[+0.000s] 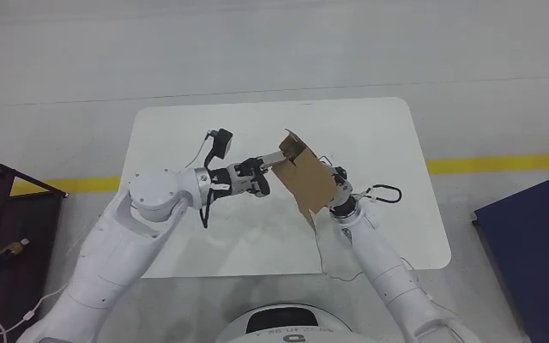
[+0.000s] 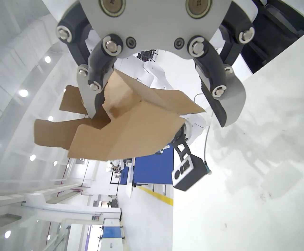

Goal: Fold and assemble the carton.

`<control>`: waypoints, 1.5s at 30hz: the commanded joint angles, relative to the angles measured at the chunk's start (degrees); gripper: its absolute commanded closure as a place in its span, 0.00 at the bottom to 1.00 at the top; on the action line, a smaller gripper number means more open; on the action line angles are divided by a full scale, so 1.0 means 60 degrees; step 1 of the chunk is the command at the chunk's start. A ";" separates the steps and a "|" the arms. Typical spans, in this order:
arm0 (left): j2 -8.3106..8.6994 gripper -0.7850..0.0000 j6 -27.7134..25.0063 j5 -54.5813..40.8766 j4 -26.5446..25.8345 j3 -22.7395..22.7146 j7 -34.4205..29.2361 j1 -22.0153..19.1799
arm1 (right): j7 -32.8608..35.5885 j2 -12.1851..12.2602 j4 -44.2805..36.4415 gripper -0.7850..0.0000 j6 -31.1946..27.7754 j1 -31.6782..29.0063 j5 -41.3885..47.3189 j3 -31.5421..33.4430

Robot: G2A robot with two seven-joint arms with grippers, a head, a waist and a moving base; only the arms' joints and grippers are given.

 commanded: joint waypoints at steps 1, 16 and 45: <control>0.0052 0.00 -0.0049 -0.0068 0.0062 -0.0300 0.0000 0.0220 | 0.0012 -0.0006 0.0026 1.00 0.0023 -0.0005 0.0036 0.0006; -0.0072 0.00 -0.0202 -0.0071 0.0568 0.0112 -0.0043 -0.0298 | 0.0033 -0.0038 0.0066 1.00 0.0188 0.0036 -0.0069 -0.0100; -0.0028 0.00 -0.0661 0.0071 0.0150 -0.0428 -0.0220 0.0004 | 0.0033 -0.0038 0.0066 1.00 0.0188 0.0036 -0.0069 -0.0100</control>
